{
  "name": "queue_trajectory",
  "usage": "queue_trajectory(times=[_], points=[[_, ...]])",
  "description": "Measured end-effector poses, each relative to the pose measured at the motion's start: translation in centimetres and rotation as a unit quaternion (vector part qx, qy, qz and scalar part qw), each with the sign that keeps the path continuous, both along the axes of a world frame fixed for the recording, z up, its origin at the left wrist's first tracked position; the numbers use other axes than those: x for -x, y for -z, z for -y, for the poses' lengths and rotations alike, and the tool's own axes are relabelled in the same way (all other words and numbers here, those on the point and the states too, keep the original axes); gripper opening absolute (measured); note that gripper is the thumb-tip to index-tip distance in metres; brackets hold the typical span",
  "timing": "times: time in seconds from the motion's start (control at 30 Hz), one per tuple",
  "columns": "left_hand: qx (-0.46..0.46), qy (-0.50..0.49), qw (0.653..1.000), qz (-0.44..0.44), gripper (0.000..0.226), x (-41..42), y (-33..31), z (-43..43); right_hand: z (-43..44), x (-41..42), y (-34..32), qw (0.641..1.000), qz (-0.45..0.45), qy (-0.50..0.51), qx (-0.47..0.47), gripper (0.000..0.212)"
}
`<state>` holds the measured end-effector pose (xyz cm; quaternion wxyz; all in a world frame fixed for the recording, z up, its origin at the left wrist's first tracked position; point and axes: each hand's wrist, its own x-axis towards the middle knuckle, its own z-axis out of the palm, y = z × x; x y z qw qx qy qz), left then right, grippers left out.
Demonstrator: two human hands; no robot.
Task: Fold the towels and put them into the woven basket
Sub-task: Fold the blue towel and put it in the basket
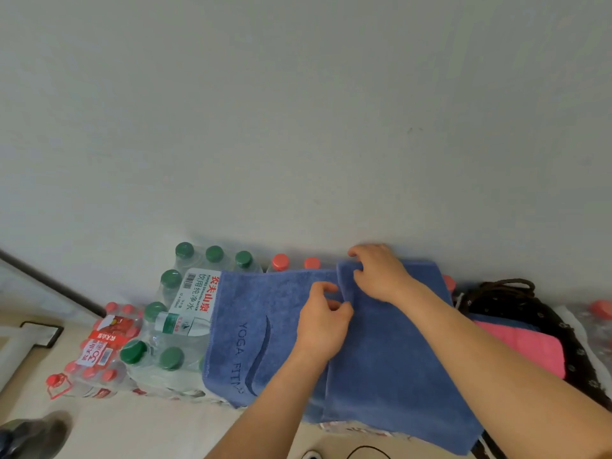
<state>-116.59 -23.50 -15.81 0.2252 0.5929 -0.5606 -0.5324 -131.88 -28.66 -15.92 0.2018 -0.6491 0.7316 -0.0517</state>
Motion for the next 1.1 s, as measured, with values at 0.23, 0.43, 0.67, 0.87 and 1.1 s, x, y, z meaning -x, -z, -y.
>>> queue_trajectory(times=[0.23,0.43,0.67,0.87,1.1], points=[[0.282,-0.033,0.905,0.317,0.033,-10.2,1.3,6.5,0.2,-0.5,-2.0,0.994,0.084,-0.021,0.063,0.014],[0.219,0.0,0.904,0.367,0.015,-13.8,2.6,8.7,-0.4,-1.8,-4.5,0.984,0.166,-0.04,0.046,0.015],[0.117,-0.096,0.982,0.117,0.01,-13.1,-0.9,7.9,-1.4,-3.6,-8.5,0.961,0.266,-0.07,0.013,0.015],[0.01,-0.108,0.969,-0.223,0.025,-8.7,-5.9,3.4,-2.2,-7.7,-8.6,0.92,0.386,-0.064,0.01,0.006],[-0.017,-0.185,0.929,-0.321,0.017,-8.6,-6.1,2.1,-3.1,-8.6,-8.4,0.905,0.423,-0.03,0.024,0.009]])
